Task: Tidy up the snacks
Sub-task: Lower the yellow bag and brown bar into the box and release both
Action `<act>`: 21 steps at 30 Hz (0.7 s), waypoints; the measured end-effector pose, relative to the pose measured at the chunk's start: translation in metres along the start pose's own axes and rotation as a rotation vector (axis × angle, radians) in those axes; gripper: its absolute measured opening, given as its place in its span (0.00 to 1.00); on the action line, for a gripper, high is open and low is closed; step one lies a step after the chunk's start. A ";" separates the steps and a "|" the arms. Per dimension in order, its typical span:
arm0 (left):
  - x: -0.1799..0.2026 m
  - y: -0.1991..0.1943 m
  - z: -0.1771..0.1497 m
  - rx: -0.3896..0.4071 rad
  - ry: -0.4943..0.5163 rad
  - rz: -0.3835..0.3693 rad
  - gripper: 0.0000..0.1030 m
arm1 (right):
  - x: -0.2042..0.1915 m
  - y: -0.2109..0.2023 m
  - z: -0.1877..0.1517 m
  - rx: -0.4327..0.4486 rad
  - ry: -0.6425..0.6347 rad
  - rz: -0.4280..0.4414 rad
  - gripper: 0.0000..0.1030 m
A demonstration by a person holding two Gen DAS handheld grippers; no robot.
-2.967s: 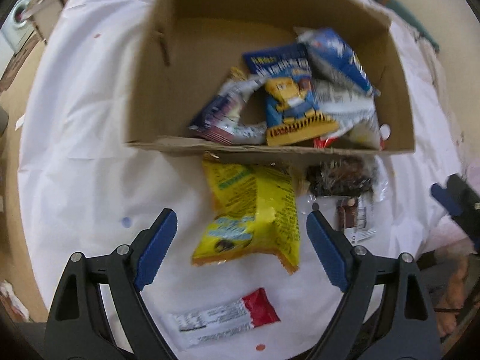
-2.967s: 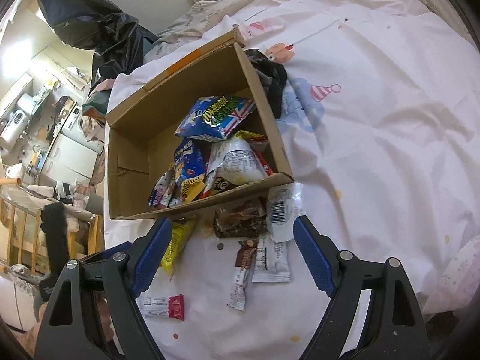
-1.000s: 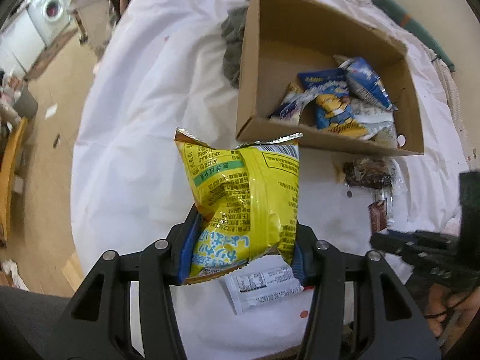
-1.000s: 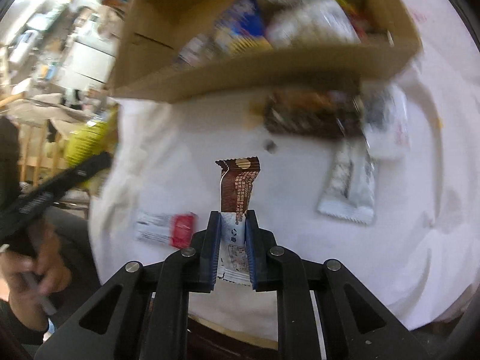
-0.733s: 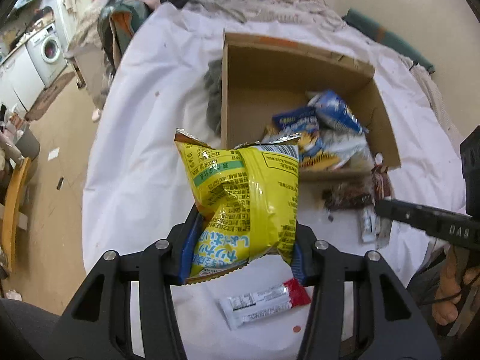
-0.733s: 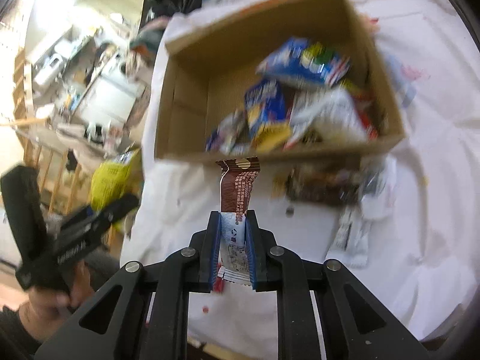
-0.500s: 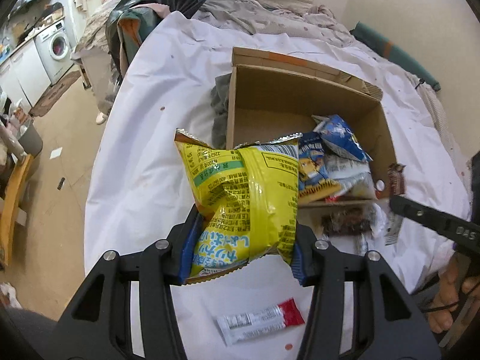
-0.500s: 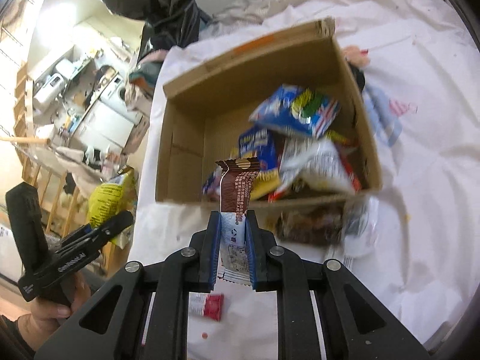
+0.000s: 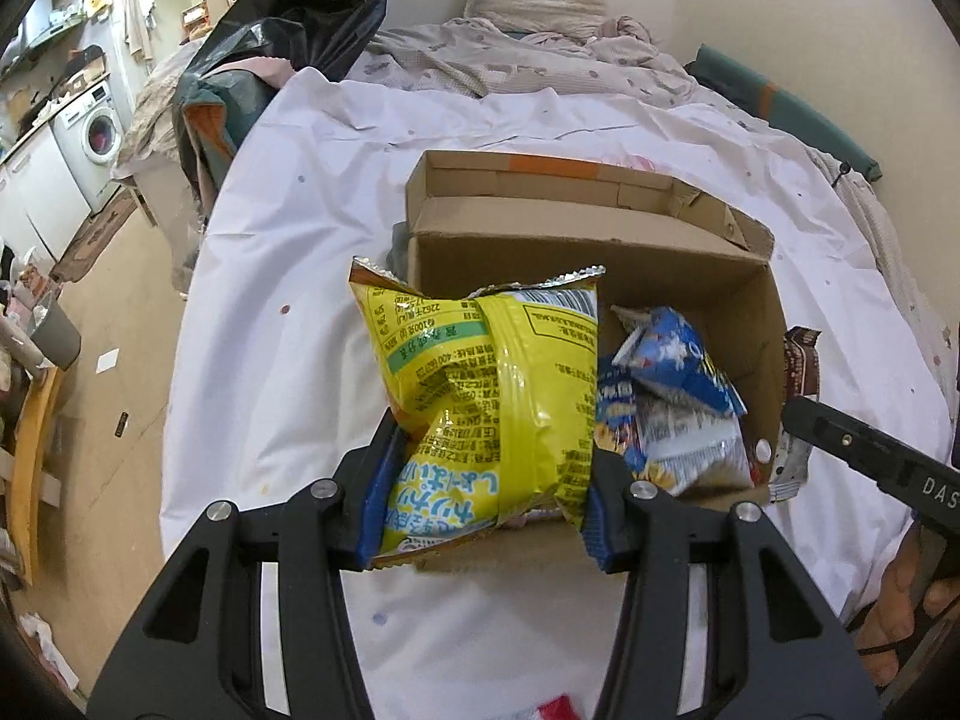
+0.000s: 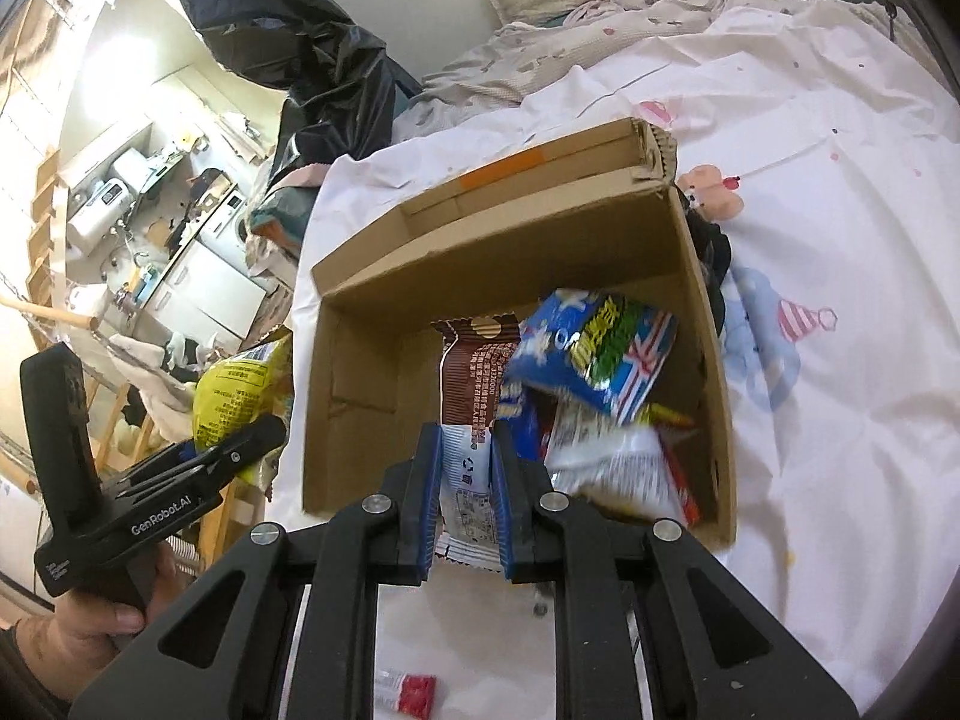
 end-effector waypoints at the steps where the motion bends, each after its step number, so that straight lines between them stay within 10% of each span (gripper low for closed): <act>1: 0.002 0.004 0.002 0.002 -0.002 -0.009 0.46 | 0.002 0.003 0.002 -0.002 0.005 -0.002 0.16; 21: 0.019 0.040 -0.005 -0.011 0.031 -0.048 0.47 | 0.015 0.040 -0.006 -0.105 0.033 -0.047 0.16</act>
Point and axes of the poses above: each gripper's, at about its wrist camera, not at the fingertips, and y roughly the way its jaws point, x to its right, z to its top, the point moved 4 cm from there along y, roughly the way its jaws point, and after that the axes turned 5 degrees about z, right-handed, at the moved point
